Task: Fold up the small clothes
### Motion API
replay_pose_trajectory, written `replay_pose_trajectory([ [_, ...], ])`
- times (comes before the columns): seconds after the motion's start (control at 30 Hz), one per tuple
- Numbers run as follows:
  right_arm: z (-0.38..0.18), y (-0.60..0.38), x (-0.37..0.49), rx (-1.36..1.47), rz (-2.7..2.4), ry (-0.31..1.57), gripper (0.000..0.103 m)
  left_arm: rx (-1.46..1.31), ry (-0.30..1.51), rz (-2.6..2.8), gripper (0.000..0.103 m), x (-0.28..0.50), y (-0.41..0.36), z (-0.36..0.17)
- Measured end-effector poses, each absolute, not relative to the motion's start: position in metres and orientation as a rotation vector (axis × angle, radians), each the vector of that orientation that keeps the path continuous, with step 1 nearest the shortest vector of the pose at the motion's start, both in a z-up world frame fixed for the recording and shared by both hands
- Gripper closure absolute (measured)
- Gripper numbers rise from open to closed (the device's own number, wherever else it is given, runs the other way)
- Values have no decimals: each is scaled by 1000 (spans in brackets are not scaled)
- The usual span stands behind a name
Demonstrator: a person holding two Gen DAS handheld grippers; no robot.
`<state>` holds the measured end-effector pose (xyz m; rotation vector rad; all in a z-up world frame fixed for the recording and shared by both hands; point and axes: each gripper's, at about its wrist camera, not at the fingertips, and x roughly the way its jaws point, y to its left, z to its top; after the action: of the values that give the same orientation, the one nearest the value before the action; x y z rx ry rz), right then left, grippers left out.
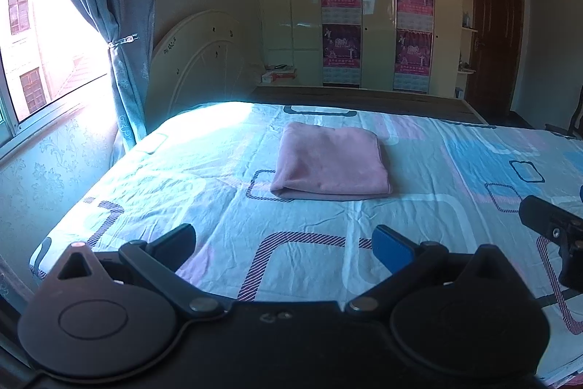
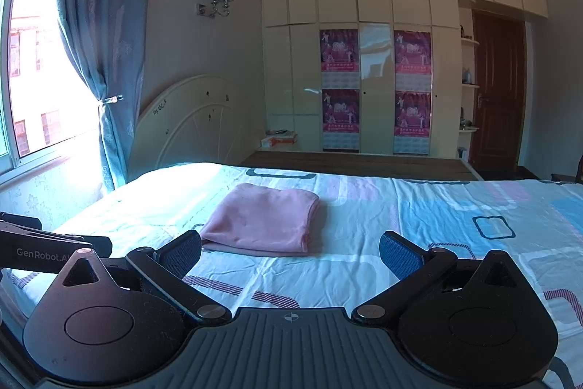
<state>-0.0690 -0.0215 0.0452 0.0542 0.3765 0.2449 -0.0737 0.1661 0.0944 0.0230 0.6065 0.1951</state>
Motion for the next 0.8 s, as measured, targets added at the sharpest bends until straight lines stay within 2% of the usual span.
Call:
replay_pose_trajectory([
  [0.8, 41, -13, -62, 53, 270, 390, 0, 19, 615, 212, 0, -72, 173, 92],
])
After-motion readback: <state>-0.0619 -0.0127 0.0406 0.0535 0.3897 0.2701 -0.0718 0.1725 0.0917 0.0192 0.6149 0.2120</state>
